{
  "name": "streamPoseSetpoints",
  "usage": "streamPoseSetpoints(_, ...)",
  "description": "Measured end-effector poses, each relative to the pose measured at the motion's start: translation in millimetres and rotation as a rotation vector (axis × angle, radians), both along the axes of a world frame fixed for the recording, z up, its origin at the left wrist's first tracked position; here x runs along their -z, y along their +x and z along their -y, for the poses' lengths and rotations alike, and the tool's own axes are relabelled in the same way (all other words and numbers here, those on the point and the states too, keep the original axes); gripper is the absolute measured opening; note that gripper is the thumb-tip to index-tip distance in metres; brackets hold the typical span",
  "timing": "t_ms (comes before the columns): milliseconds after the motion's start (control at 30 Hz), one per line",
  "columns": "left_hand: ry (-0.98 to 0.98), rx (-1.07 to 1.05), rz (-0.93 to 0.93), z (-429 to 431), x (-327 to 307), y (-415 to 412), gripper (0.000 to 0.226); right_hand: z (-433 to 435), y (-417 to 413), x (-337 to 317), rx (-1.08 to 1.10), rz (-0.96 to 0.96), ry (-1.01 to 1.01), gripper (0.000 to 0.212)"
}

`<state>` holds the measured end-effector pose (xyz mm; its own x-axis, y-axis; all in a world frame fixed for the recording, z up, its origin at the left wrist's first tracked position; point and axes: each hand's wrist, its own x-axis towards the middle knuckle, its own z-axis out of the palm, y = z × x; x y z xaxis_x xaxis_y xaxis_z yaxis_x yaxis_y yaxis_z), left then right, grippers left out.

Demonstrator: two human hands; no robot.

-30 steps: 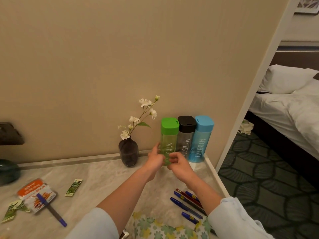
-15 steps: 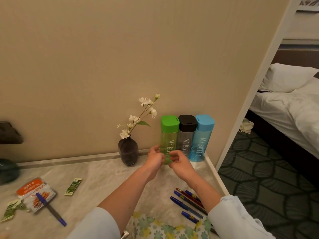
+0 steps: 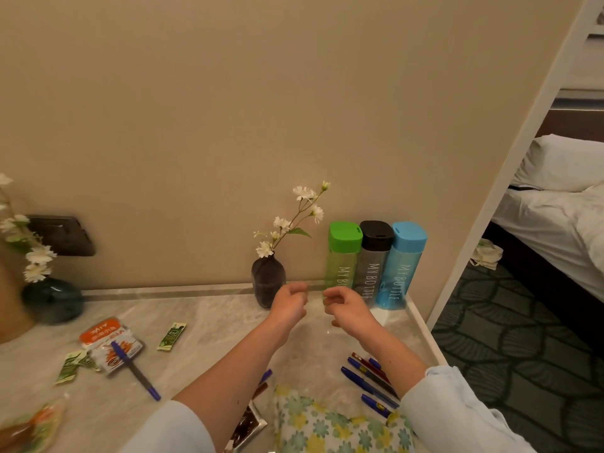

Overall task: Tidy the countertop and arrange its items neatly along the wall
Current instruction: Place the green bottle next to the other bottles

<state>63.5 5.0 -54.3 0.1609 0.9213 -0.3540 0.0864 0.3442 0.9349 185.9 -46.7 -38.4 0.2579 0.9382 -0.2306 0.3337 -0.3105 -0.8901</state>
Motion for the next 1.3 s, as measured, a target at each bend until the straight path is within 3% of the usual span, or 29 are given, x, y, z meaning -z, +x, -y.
streamPoseSetpoints(333, 0.147, -0.312, -0.154, -13.2, 0.2, -66.2, 0.010, -24.0, -56.5, -7.1, -0.069, -0.070, -0.031, 0.054)
streamPoseSetpoints(533, 0.114, -0.246, -0.186, -24.7, -1.6, -70.0, 0.052, -33.4, -68.8, -8.8, -0.107, -0.106, -0.019, 0.068)
streamPoseSetpoints(1133, 0.077, -0.118, 0.024, -30.7, 8.1, -26.9, 0.062, -31.0, -48.4, -3.0, -0.083, -0.154, 0.099, 0.057)
streamPoseSetpoints(1300, 0.076, -0.114, 0.019, -31.9, 12.2, -17.4, 0.069, -26.0, -41.3, -1.3, 0.040, -0.091, 0.040, 0.036)
